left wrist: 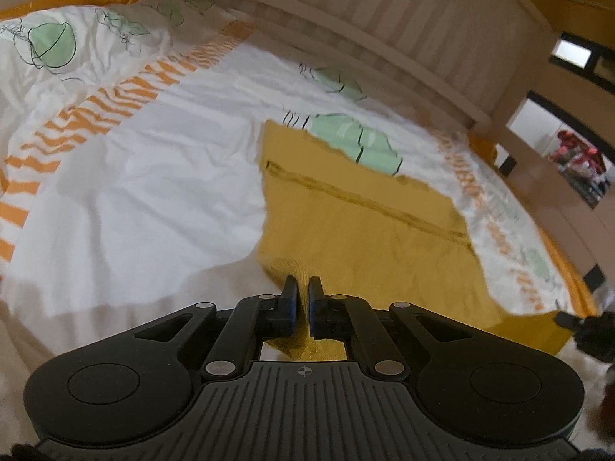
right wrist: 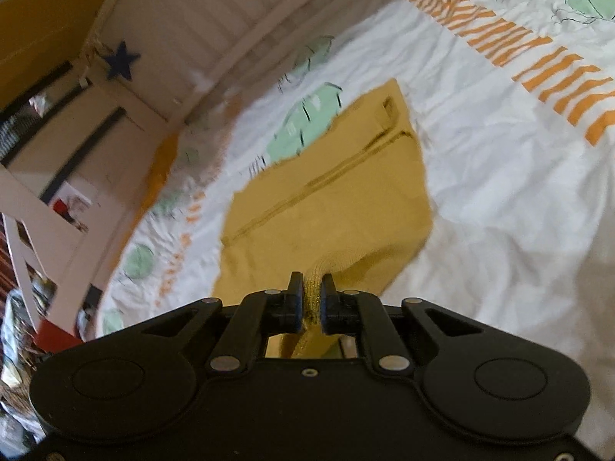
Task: Fold small clothes
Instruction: 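Lift the hem with both tools and fold it toward the collar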
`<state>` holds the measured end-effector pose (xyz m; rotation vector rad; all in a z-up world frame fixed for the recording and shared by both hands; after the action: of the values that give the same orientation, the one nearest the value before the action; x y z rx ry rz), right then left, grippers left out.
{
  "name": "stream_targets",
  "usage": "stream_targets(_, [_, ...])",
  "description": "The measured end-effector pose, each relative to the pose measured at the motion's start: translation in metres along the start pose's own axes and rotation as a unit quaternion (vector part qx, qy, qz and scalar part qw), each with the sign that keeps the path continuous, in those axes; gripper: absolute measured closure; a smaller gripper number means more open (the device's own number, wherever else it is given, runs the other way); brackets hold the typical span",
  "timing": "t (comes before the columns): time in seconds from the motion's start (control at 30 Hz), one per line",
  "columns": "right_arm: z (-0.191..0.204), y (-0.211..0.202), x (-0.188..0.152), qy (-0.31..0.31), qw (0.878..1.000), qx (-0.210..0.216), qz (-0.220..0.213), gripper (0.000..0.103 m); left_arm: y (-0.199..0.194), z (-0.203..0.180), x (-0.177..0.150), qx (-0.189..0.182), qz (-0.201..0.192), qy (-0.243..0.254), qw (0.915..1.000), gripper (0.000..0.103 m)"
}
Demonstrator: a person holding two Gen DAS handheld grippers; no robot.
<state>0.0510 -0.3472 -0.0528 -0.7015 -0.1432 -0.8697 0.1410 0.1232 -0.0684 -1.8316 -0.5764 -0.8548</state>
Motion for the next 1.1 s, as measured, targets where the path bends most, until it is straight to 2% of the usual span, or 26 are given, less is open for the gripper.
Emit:
stream_targets(0.27, [0.015,0.012,0.045,0.002,0.999,0.032,-0.037,0.087,0.014,0.009,0.057,-0.009,-0.036,-0.022,0.9991,0.098])
stream_targets(0.57, [0.026,0.058,0.118,0.003,0.995,0.043,-0.088,0.087,0.062,0.020,0.127,0.002,-0.075,-0.032,0.9967,0.098])
stream_targets(0.7, [0.021,0.089,0.149,0.013,0.994,0.035,-0.106,0.087,0.096,0.028,0.148,0.011,-0.070,-0.041,0.9966,0.098])
stream_targets(0.87, [0.008,0.133,0.176,0.026,0.994,0.012,-0.106,0.087,0.139,0.033,0.167,0.028,-0.064,-0.033,0.9970,0.098])
stream_targets(1.1, [-0.011,0.182,0.194,0.023,0.995,-0.021,-0.094,0.087,0.199,0.045,0.166,0.050,-0.024,-0.035,0.9978,0.098])
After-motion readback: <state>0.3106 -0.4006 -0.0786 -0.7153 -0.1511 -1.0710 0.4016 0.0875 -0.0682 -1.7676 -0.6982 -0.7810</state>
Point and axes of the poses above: each gripper's, at about its wrist camera, not at the fingertips, and y roughly the way its jaws point, z to its left, x to its top, the point moved 3 cm from there along y, roughly the way its jaws point, and after that the axes turned 13 degrees about y, right-handed, at the moved point
